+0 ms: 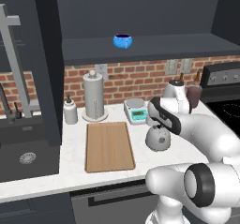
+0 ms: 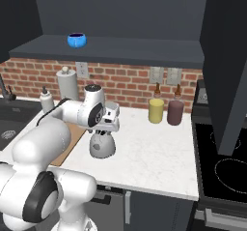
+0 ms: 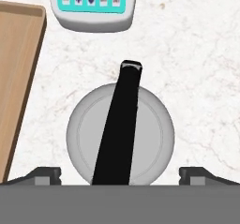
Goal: Pick the kettle from the counter and place it on the tray. Then pick the mug from the cabinet and place it on the tray. Then close the cabinet doors.
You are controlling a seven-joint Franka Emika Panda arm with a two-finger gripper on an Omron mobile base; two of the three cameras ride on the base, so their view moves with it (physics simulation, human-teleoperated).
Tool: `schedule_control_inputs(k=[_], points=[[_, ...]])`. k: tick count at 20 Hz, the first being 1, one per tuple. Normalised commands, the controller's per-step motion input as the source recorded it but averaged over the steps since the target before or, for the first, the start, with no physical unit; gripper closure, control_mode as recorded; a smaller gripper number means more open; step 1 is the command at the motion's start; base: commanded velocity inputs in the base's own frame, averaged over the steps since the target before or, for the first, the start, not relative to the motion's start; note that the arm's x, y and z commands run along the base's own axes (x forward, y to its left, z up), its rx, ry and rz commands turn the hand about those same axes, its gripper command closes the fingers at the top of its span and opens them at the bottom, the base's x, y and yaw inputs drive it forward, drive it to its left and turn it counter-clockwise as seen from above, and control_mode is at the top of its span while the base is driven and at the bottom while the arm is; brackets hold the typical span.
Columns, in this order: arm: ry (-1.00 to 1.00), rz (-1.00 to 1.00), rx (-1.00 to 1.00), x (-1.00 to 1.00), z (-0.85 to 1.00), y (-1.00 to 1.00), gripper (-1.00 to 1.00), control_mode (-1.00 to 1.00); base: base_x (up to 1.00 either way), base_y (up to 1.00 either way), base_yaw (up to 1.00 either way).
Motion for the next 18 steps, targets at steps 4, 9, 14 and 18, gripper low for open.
schedule_control_inputs(k=[4,9,14,18], points=[[0.00,0.00,-0.04,0.00,-0.15,0.02,-1.00,-1.00,0.00,0.00,0.00],[0.00,0.00,-0.01,0.02,-0.11,0.01,1.00,-1.00,0.00,0.00,0.00],[-0.01,0.00,-0.04,0.02,-0.12,0.00,1.00,-1.00,0.00,0.00,0.00],[-0.15,0.02,-0.11,0.01,-0.18,0.00,1.00,-1.00,0.00,0.00,0.00]])
